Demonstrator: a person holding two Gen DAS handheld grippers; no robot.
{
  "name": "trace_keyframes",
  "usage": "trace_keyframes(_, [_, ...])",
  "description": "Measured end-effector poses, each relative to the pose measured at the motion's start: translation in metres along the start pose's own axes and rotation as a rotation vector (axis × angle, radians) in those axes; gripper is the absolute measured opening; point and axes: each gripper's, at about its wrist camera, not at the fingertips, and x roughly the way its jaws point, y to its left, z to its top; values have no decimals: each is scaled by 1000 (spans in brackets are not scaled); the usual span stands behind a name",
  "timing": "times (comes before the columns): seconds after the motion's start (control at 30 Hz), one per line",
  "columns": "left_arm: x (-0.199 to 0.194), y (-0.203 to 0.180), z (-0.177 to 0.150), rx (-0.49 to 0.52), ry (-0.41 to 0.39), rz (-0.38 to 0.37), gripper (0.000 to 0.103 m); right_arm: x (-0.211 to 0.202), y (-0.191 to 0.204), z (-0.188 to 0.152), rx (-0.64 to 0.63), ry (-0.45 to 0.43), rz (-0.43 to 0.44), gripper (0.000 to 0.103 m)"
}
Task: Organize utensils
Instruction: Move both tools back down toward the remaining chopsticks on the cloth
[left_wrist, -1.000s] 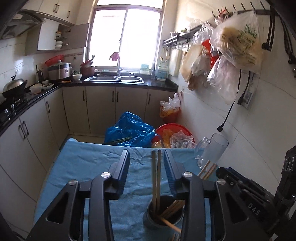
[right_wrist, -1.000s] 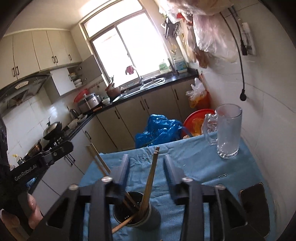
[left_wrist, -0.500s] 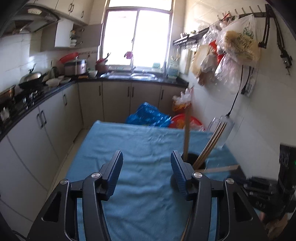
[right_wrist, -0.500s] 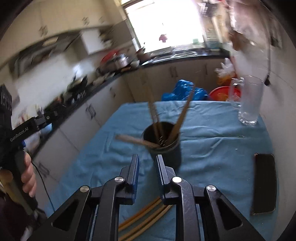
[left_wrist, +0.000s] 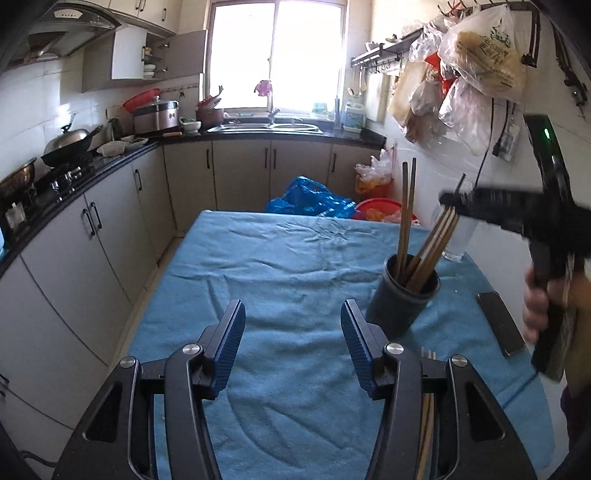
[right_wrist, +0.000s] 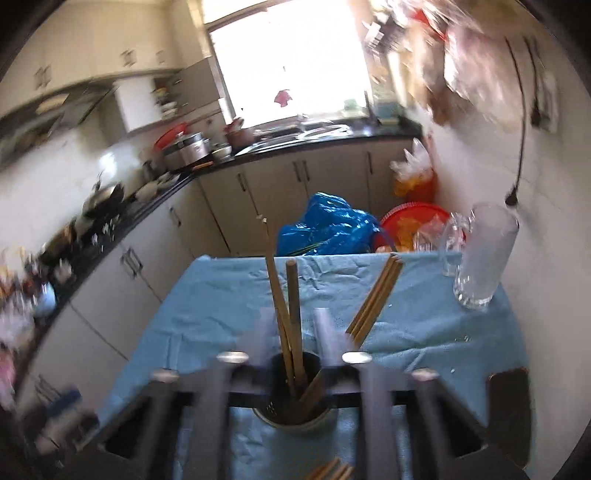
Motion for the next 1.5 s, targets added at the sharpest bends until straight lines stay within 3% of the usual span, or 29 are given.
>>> trace_keyframes(0.2, [10, -9, -16, 0, 48, -34, 53, -38, -14, -1, 41, -53, 6, 58])
trace_keyframes(0.3, [17, -18, -32, 1, 99, -71, 53, -61, -21, -16, 34, -33, 8, 60])
trace_keyframes(0.37, [22, -28, -43, 30, 134, -93, 53, -74, -24, -35, 9, 17, 8, 65])
trace_keyframes(0.57, [57, -69, -83, 159, 293, -192, 53, -81, -30, -118, -50, 259, 78, 66])
trace_keyframes(0.73, [84, -91, -98, 219, 381, -237, 33, -90, -45, -175, -28, 345, 162, 66])
trace_keyframes(0.93, [96, -99, -101, 229, 408, -253, 9, -124, -71, -192, -36, 301, 67, 66])
trace_keyframes(1.03, [96, -102, -105, 252, 404, -233, 8, -158, -95, -180, -27, 250, 13, 66])
trace_keyframes(1.17, [92, -101, -103, 222, 391, -267, 8, -221, -123, -157, -64, 151, -133, 66])
trace_keyframes(1.33, [97, -104, -102, 222, 407, -278, 8, -269, -136, -143, -105, 93, -292, 66])
trace_keyframes(1.47, [93, -103, -101, 169, 404, -345, 13, -277, -150, -155, -51, 107, -278, 68])
trace_keyframes(1.5, [92, -104, -102, 166, 400, -349, 20, -275, -153, -160, -37, 119, -267, 68])
